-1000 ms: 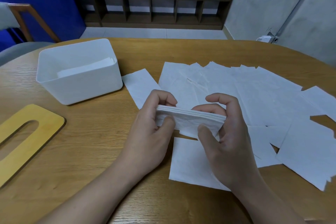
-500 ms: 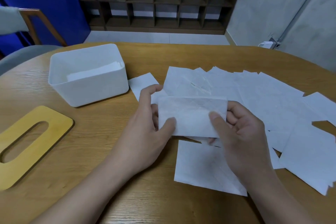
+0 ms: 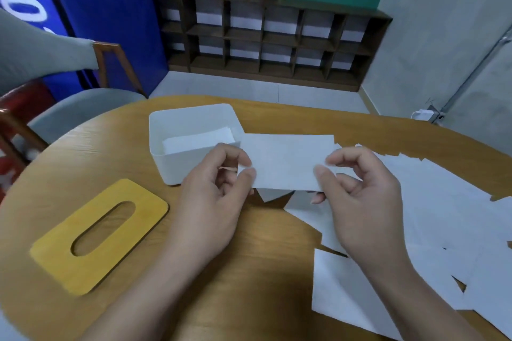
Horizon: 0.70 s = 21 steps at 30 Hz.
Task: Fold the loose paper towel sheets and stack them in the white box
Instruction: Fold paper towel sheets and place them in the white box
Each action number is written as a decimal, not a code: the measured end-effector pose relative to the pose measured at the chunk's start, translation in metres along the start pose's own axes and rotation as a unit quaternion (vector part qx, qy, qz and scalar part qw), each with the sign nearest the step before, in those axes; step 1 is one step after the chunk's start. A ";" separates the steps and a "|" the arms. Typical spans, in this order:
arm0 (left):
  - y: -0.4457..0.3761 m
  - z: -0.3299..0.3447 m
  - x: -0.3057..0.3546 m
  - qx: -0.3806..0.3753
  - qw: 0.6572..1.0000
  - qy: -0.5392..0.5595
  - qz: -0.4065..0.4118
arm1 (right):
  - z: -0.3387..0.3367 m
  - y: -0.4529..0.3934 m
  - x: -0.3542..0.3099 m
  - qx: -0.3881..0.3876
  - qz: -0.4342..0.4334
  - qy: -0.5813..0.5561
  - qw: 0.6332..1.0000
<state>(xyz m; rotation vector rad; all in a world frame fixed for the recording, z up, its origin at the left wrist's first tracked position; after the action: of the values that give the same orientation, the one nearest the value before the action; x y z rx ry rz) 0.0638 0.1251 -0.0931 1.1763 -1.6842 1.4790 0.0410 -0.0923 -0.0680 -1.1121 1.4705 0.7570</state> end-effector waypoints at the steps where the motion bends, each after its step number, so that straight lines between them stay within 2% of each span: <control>1: -0.005 -0.007 -0.002 0.014 1.000 -0.005 0.011 | 0.010 -0.006 -0.007 0.001 -0.004 -0.006 1.000; 6: -0.030 -0.041 -0.007 0.104 0.987 -0.108 0.062 | 0.069 -0.043 -0.033 -0.040 -0.051 -0.015 0.998; 9: -0.041 -0.058 -0.018 0.150 0.964 -0.206 0.078 | 0.105 -0.067 -0.038 -0.051 -0.105 0.063 0.991; 12: -0.046 -0.068 -0.032 0.158 0.943 -0.289 0.054 | 0.134 -0.086 -0.040 -0.069 -0.143 0.160 0.974; 15: -0.050 -0.073 -0.048 0.136 0.925 -0.352 0.034 | 0.154 -0.100 -0.041 -0.110 -0.161 0.282 0.939; 21: -0.054 -0.072 -0.061 0.116 0.897 -0.426 0.012 | 0.179 -0.117 -0.048 -0.173 -0.173 0.476 0.845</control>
<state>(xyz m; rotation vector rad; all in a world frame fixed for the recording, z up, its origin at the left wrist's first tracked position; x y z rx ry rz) 0.1307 0.2100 -0.1083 2.1622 -2.0834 1.2676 0.2153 0.0388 -0.0453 -2.1650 1.8663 0.1713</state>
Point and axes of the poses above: each hand's wrist, its own y-axis away from the middle knuckle, its own z-axis out of the palm, x = y × z, the point moved 1 cm from there along -y, towards the middle knuckle, and after that the axes turned 9 degrees about z, right-handed, at the moved point
